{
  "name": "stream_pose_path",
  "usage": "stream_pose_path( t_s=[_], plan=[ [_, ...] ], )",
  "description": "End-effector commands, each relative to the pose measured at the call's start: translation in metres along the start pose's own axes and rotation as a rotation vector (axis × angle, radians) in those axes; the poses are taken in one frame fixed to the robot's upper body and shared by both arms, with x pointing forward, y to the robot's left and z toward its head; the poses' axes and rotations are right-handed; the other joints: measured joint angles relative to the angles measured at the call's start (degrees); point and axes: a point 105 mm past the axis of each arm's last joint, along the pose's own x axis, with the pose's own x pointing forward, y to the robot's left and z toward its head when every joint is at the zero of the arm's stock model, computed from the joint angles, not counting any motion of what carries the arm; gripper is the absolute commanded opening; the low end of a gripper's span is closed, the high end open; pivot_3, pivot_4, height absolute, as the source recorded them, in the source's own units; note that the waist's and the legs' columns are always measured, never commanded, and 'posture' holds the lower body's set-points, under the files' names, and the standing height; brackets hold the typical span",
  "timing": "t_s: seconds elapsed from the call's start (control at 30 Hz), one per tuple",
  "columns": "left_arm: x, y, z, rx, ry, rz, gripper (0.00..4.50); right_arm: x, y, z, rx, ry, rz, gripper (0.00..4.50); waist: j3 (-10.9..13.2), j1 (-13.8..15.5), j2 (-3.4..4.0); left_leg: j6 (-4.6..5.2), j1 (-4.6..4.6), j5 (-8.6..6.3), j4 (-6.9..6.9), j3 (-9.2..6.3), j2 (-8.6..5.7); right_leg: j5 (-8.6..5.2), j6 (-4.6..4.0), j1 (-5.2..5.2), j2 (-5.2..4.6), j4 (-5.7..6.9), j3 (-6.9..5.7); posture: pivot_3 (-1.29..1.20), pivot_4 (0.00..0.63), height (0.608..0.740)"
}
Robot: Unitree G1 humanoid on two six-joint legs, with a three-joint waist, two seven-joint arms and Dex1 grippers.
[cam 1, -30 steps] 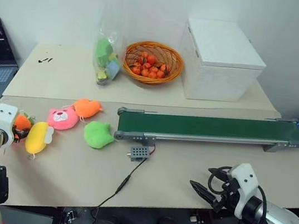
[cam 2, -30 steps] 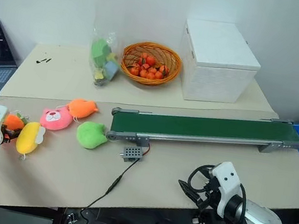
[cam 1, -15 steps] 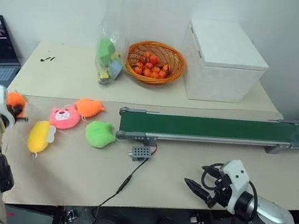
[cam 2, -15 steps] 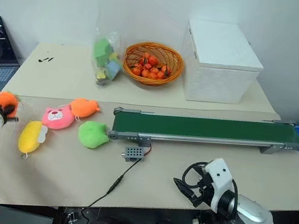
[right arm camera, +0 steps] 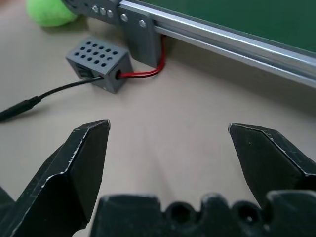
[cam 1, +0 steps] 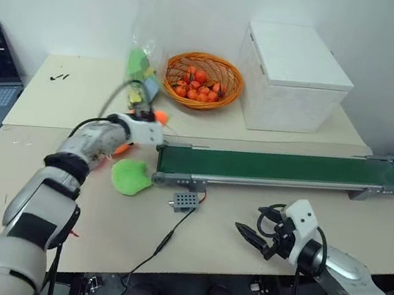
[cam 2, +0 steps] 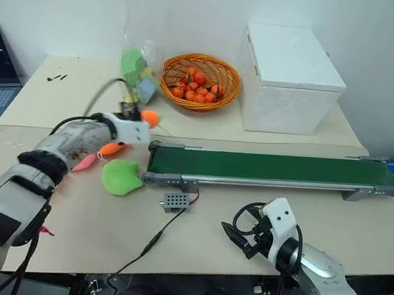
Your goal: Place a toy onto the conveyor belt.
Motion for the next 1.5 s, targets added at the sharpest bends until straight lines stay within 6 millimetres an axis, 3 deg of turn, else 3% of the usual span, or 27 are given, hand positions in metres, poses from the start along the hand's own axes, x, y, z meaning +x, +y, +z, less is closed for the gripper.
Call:
stream_pose_path(
  t_s=[0.03,0.27,0.47,0.63,0.9,1.27,1.47,1.5],
  plan=[
    [0.005,0.032,0.033,0.222,-0.184,0.205,1.09,0.004,0.000,0.015,-0.039,-0.084,-0.039,4.50,0.00,0.09,0.00,0.01,0.00,-0.01,0.00,0.01,-0.01,0.01,0.02,-0.01,0.00,-0.01,0.01,0.00,0.150,0.740],
    [-0.008,0.039,0.067,0.253,-0.399,0.473,1.09,0.007,-0.001,0.020,-0.081,-0.106,-0.098,4.50,0.02,0.61,0.02,0.01,0.03,0.00,0.02,0.05,-0.05,0.00,0.03,-0.06,0.00,-0.04,0.01,0.00,0.150,0.740],
    [-0.017,0.013,0.073,0.136,-0.434,0.505,1.09,0.001,0.018,0.028,-0.135,-0.125,0.036,4.50,0.02,0.63,0.02,0.01,0.04,-0.01,0.02,0.08,-0.05,0.00,0.03,-0.07,-0.01,-0.03,0.02,0.00,0.150,0.740],
    [-0.019,-0.009,0.078,0.091,-0.442,0.452,1.09,0.001,0.023,0.021,-0.197,-0.067,0.147,4.50,0.03,0.69,0.01,0.02,0.05,-0.01,0.12,0.11,-0.09,0.00,0.04,-0.03,-0.02,-0.08,-0.01,0.00,0.150,0.740],
    [-0.028,-0.050,0.083,0.101,-0.475,0.323,1.09,0.006,0.034,0.046,-0.261,-0.145,0.330,4.50,0.03,0.65,0.01,0.04,0.20,-0.02,0.14,0.21,-0.05,0.00,0.05,0.07,-0.02,-0.09,0.06,0.00,0.150,0.740],
    [-0.027,-0.074,0.065,0.126,-0.370,0.182,1.09,0.024,-0.012,0.051,-0.336,-0.093,0.351,4.50,-0.06,-0.17,0.12,0.05,0.43,-0.03,0.16,0.37,0.01,0.01,0.05,0.15,-0.01,0.04,0.15,0.00,0.150,0.740],
    [-0.033,-0.083,0.063,0.125,-0.386,0.147,1.09,0.026,-0.020,0.060,-0.343,-0.107,0.372,4.50,-0.08,-1.10,0.16,0.05,0.51,-0.02,0.13,0.46,0.05,0.01,0.05,0.15,0.00,0.10,0.26,0.00,0.150,0.740],
    [-0.034,-0.085,0.062,0.127,-0.384,0.136,1.36,0.027,-0.021,0.060,-0.342,-0.107,0.374,4.50,-0.08,-1.12,0.16,0.05,0.52,-0.02,0.13,0.47,0.05,0.01,0.05,0.15,0.00,0.09,0.26,0.00,0.150,0.740]
  ],
)
